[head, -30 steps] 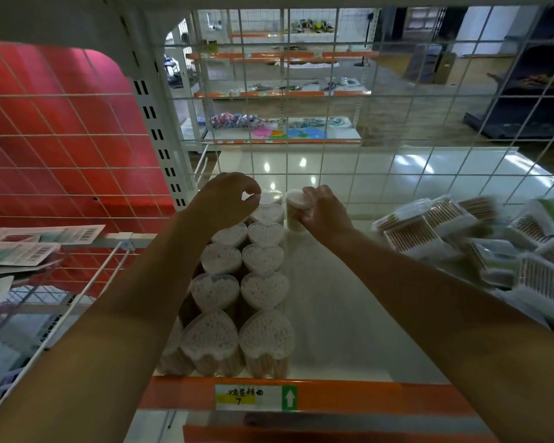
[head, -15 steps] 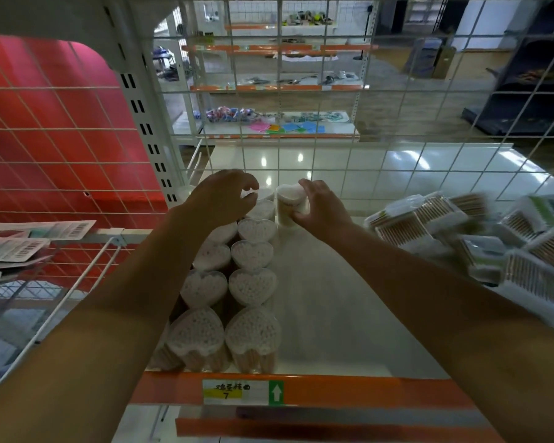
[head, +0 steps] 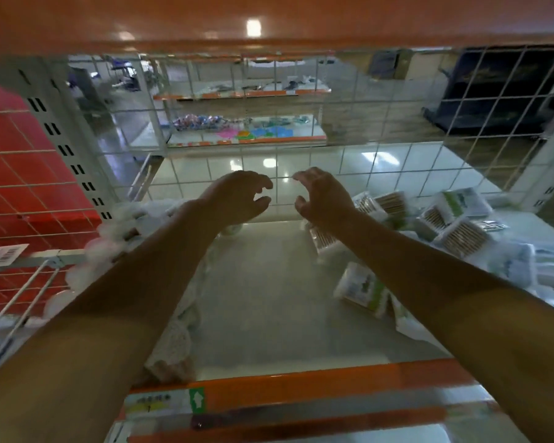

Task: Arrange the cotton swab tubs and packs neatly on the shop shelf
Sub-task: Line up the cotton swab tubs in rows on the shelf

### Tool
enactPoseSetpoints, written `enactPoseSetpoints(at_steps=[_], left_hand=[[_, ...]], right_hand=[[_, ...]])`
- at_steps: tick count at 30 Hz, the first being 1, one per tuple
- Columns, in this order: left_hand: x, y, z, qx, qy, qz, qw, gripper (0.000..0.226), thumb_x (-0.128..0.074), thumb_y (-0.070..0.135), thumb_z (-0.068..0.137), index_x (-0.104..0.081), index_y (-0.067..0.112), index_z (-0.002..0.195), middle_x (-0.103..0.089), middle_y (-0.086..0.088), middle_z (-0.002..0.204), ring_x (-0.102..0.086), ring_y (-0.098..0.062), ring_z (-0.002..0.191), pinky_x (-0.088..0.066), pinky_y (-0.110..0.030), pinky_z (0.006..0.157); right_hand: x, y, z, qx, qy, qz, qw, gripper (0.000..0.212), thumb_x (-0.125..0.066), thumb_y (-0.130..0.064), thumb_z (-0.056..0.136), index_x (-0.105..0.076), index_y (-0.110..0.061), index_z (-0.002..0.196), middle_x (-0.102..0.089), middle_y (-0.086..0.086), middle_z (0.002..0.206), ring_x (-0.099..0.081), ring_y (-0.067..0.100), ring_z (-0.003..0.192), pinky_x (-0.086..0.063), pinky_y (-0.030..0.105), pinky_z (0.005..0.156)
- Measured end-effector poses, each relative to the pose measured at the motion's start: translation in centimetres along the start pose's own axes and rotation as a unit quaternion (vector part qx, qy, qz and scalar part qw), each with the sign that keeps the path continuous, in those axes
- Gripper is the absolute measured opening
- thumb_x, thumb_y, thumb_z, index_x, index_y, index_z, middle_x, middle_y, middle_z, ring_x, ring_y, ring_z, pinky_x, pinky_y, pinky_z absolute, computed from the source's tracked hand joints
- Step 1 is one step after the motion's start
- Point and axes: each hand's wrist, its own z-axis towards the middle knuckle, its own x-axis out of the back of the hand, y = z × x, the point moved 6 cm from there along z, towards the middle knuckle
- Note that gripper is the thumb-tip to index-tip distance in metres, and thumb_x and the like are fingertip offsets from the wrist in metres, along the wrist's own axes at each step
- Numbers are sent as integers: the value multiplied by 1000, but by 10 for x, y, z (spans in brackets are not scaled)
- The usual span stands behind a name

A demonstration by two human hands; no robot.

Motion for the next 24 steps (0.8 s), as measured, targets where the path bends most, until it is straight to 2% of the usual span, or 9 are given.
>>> enactPoseSetpoints(at_steps=[9,14,16,18,21,24], left_hand=[[-35,72,30,-44,-13,-27,999,36,-52,30,92,-56,15,124,-62,-4,119,-58,-18,103,-47,-33,89],[-58,113,39,-57,-28,-31,997,31,-50,26,93,-59,12,120,-63,-6,114,-59,-20,99,-48,-32,83],[-67,126,44,-68,-29,-16,997,30,-48,23,93,-60,10,117,-63,-8,112,-57,-17,86,-46,-27,72],[-77,135,48,-78,-32,-12,996,32,-50,24,92,-59,11,120,-63,-9,113,-59,-18,85,-42,-22,63],[-89,143,50,-72,-33,-19,997,32,-54,27,90,-61,15,119,-63,-8,115,-63,-22,91,-43,-22,64],[-96,151,53,-66,-22,-16,997,26,-52,32,90,-64,19,110,-65,-3,101,-61,-18,82,-50,-28,67]], right_hand=[[40,79,-31,-52,15,-12,998,43,-54,-15,88,-48,-10,131,-51,10,133,-48,24,119,-40,32,98],[47,112,-47,-72,20,-23,997,42,-56,-14,85,-53,-9,127,-55,11,128,-52,24,113,-44,32,92],[48,123,-52,-76,18,-29,996,41,-55,-15,86,-53,-8,126,-57,12,124,-55,24,108,-45,32,89],[48,135,-56,-87,15,-43,995,39,-56,-15,85,-55,-7,123,-60,13,117,-57,24,100,-47,32,84],[47,154,-61,-118,-6,-61,991,32,-57,-17,82,-60,-8,113,-63,12,103,-58,24,89,-50,35,77],[46,168,-66,-138,-55,-52,988,33,-63,-25,79,-62,-12,110,-66,7,97,-61,21,85,-53,36,77]])
